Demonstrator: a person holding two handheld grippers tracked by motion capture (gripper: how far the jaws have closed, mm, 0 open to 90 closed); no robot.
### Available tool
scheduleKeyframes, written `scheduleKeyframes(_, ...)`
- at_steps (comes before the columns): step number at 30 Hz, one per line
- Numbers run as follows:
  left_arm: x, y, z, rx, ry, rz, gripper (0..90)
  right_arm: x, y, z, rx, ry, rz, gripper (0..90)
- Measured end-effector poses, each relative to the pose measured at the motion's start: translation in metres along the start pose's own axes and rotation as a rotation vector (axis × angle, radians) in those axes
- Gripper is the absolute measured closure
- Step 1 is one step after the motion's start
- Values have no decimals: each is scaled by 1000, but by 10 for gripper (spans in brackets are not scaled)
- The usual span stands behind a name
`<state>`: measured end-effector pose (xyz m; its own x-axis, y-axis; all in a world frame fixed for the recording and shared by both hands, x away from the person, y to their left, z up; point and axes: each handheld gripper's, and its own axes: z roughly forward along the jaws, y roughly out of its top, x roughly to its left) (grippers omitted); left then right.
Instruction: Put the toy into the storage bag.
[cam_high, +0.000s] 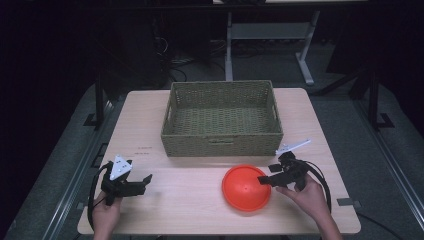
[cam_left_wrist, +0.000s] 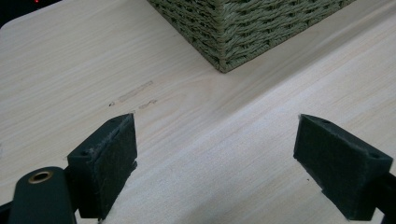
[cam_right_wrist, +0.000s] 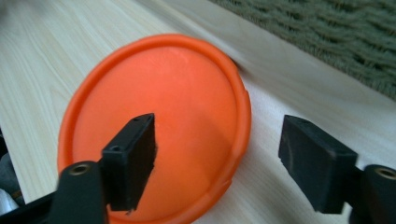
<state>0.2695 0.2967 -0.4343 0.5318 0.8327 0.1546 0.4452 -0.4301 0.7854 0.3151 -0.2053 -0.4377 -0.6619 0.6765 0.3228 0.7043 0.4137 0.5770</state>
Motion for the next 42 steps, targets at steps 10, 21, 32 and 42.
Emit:
scheduleKeyframes(10,-1,-1,1,11,-1,8,128,-2,-1,10,48,1,-5,453)
scheduleKeyframes(21,-1,-1,2,26,6,23,128,-8,-8,16,73,-16,14,574)
scheduleKeyframes(32,-1,-1,1,21,12,22,128,-8,-6,13,24,13,35,711)
scheduleKeyframes(42,-2,-1,1,21,15,27,128,-4,0,3,-1,40,50,795)
